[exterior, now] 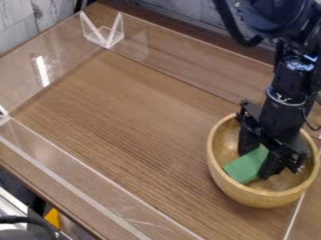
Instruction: Remove the green block from inside the brown bowl and put it on the table
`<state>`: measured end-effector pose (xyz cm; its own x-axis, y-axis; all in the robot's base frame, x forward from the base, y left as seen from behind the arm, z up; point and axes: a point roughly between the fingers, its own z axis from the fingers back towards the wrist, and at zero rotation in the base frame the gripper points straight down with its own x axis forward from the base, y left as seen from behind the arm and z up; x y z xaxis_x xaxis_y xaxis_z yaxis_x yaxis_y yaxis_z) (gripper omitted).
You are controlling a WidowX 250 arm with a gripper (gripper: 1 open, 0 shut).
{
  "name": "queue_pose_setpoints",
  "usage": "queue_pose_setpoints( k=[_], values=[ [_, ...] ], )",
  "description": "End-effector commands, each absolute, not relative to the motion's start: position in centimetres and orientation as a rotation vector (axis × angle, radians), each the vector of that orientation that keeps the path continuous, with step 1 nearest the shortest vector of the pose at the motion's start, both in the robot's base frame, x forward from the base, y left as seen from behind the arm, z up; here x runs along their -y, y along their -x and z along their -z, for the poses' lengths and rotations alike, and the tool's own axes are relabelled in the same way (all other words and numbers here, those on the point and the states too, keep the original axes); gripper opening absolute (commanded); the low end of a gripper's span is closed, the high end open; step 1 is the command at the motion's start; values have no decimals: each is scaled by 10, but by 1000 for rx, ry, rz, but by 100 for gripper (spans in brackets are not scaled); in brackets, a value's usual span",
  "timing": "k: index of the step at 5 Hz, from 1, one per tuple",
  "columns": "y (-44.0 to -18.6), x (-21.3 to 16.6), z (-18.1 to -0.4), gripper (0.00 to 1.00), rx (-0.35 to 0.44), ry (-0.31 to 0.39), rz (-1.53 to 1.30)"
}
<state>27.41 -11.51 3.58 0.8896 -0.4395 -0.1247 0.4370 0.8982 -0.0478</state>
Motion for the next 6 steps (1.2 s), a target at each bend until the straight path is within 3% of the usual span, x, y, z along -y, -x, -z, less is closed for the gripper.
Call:
queue_pose_setpoints(
  k=[1,6],
  values=[
    [-275,116,-53,0,-96,38,460],
    [-267,113,-76,0,-98,89,463]
  ],
)
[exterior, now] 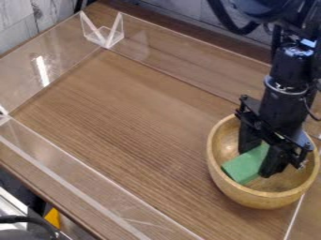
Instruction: Remove the green block from inside the brown bowl and put it on the table
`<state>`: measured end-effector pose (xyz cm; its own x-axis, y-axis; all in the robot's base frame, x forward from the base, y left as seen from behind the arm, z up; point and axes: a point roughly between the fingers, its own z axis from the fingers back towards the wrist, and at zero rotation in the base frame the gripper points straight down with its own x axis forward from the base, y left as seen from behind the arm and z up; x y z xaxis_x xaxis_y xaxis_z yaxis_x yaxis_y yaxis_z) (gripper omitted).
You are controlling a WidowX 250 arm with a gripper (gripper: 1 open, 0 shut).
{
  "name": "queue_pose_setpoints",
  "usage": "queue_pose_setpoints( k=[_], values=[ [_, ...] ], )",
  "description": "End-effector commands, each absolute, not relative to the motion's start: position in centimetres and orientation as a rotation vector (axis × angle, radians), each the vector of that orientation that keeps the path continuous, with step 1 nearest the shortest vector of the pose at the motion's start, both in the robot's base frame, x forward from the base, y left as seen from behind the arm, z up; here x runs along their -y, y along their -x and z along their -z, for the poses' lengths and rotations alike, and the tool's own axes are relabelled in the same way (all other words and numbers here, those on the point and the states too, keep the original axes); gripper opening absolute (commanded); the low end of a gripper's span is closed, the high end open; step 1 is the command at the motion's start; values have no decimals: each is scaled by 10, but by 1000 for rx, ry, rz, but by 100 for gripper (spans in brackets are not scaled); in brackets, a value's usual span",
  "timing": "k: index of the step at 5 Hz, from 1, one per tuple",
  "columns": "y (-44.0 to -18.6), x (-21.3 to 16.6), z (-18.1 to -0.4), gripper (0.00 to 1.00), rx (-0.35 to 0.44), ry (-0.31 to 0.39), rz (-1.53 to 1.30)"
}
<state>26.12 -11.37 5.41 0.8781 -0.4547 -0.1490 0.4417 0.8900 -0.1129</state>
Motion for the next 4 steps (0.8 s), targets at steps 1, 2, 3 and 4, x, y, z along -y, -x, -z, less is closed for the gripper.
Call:
queue_pose_setpoints(
  k=[1,2,3,4],
  values=[
    [-265,112,-79,0,-97,96,461],
    [-264,111,-84,0,-96,102,457],
    [-262,110,-86,0,-99,108,455],
    [-261,108,-91,0,-99,113,450]
  ],
)
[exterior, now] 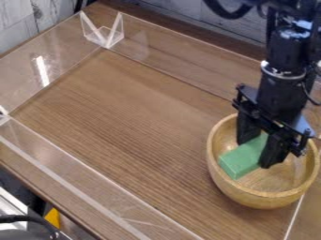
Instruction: Remove the green block from inside the brown bowl and put it on the table
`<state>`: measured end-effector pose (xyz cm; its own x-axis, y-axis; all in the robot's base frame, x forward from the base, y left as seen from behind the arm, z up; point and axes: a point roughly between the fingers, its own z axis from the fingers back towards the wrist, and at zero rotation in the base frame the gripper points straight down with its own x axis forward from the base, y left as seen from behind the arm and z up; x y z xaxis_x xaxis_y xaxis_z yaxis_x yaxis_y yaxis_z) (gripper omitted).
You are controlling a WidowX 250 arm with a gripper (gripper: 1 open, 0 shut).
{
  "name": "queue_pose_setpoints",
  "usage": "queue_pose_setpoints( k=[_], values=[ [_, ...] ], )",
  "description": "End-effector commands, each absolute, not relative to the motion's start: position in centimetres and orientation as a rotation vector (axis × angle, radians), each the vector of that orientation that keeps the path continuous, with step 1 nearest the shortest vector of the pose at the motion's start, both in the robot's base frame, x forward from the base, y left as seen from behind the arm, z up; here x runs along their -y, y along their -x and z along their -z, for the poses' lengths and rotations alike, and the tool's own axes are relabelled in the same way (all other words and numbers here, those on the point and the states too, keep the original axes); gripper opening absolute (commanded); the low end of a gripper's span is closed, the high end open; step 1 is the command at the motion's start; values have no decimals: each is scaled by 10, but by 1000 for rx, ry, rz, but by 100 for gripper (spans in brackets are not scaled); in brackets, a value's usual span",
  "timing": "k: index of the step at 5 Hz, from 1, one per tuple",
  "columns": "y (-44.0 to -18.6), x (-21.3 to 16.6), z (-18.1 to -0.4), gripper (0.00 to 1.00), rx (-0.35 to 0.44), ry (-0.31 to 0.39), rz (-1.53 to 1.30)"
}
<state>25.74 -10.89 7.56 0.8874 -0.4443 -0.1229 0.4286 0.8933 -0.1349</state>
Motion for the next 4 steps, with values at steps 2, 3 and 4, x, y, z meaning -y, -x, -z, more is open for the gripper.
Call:
queue_pose_setpoints(
  k=[2,3,4],
  values=[
    [-258,101,-97,0,-95,125,431],
    [-258,98,-101,0,-90,132,413],
    [-257,93,-103,0,-85,137,399]
  ],
)
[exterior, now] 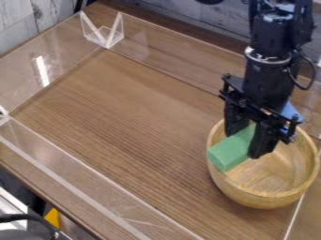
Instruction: Remove the green block from inside the brown bowl and put it on the table
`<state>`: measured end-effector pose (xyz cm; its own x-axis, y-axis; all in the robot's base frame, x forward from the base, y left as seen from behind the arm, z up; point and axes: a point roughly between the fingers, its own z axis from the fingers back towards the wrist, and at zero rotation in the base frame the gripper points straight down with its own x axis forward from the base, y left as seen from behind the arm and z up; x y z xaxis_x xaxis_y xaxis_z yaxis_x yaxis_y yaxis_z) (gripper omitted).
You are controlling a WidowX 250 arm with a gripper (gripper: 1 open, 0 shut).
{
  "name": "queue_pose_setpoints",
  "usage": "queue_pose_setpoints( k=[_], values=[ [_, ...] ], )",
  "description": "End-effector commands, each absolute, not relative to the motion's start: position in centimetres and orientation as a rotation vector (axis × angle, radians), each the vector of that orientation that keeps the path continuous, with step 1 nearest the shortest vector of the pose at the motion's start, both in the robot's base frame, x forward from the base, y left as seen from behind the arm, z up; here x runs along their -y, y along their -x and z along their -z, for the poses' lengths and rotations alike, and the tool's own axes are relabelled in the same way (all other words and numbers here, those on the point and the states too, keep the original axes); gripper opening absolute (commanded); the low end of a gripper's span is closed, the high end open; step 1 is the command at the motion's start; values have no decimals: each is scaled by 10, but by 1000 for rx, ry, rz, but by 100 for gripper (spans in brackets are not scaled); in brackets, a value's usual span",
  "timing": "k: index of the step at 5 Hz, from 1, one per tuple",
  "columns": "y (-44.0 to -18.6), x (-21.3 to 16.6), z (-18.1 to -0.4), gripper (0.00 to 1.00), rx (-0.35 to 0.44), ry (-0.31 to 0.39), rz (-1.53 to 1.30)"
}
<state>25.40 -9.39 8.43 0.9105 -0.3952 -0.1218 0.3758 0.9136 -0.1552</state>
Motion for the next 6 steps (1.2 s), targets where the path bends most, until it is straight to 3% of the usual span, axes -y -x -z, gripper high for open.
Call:
queue_pose_setpoints(
  k=[1,6],
  values=[
    [-257,90,-105,0,-79,141,385],
    [-254,71,-115,0,-56,165,316]
  ],
)
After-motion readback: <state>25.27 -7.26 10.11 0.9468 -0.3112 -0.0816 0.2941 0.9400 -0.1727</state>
